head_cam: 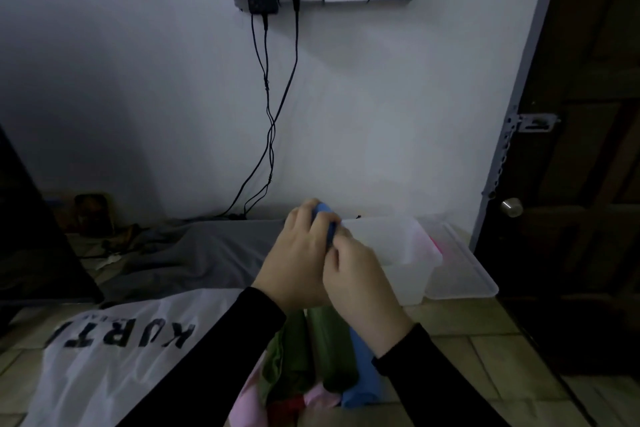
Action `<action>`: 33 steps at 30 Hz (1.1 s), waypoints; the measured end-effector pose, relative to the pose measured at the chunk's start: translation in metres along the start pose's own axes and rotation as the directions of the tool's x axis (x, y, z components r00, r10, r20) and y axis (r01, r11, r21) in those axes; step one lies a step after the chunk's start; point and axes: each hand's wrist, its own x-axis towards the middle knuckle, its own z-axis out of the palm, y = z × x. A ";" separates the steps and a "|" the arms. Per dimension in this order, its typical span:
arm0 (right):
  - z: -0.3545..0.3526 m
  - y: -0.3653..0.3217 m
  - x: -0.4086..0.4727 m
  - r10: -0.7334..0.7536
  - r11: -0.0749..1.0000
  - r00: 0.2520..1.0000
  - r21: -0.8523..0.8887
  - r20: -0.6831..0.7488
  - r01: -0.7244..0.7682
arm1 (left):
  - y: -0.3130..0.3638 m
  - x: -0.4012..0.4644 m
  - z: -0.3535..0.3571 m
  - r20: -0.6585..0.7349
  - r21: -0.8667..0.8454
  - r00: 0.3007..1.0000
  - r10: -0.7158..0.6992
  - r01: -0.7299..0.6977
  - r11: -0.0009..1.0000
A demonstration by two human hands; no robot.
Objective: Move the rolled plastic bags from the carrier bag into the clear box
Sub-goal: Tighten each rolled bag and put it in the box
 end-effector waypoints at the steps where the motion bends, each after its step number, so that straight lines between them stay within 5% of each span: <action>1: 0.000 -0.002 0.002 0.011 0.999 0.999 0.051 -0.033 -0.010 | -0.001 0.000 -0.003 0.007 -0.001 1.000 0.007 -0.007 1.000; 6: -0.010 0.001 0.018 0.238 0.890 0.958 0.359 0.164 -0.282 | 0.005 0.001 -0.024 0.055 -0.207 0.995 0.083 -0.069 0.976; 10: -0.026 0.009 0.026 0.331 0.578 0.860 0.637 0.389 -0.510 | 0.009 0.006 -0.023 -0.010 -0.482 0.998 0.067 -0.063 0.874; 13: -0.034 0.021 0.029 0.347 0.293 0.795 0.748 0.498 -0.596 | 0.018 0.010 -0.007 0.052 -0.769 0.998 -0.039 0.065 0.636; 16: -0.041 0.031 0.033 0.284 0.100 0.778 0.790 0.561 -0.606 | 0.030 0.016 0.010 0.088 -0.858 0.992 -0.092 0.122 0.500; 19: -0.049 0.037 0.036 0.181 -0.043 0.798 0.816 0.574 -0.577 | 0.035 0.025 0.016 0.120 -0.864 0.985 -0.121 0.164 0.476; 23: -0.049 0.050 0.048 0.219 0.049 0.838 0.852 0.500 -0.522 | 0.030 0.044 0.013 0.269 -0.788 0.961 -0.072 0.262 0.557; 28: -0.042 0.072 0.063 0.368 0.344 0.902 0.868 0.226 -0.358 | 0.036 0.060 0.011 0.470 -0.789 0.848 -0.246 0.528 0.314; 31: -0.044 0.087 0.071 0.412 0.380 0.898 0.866 0.157 -0.326 | 0.042 0.066 0.011 0.511 -0.749 0.831 -0.219 0.555 0.363; 33: -0.048 0.099 0.078 0.382 0.369 0.892 0.845 0.241 -0.386 | 0.045 0.071 0.015 0.504 -0.712 0.829 -0.243 0.558 0.427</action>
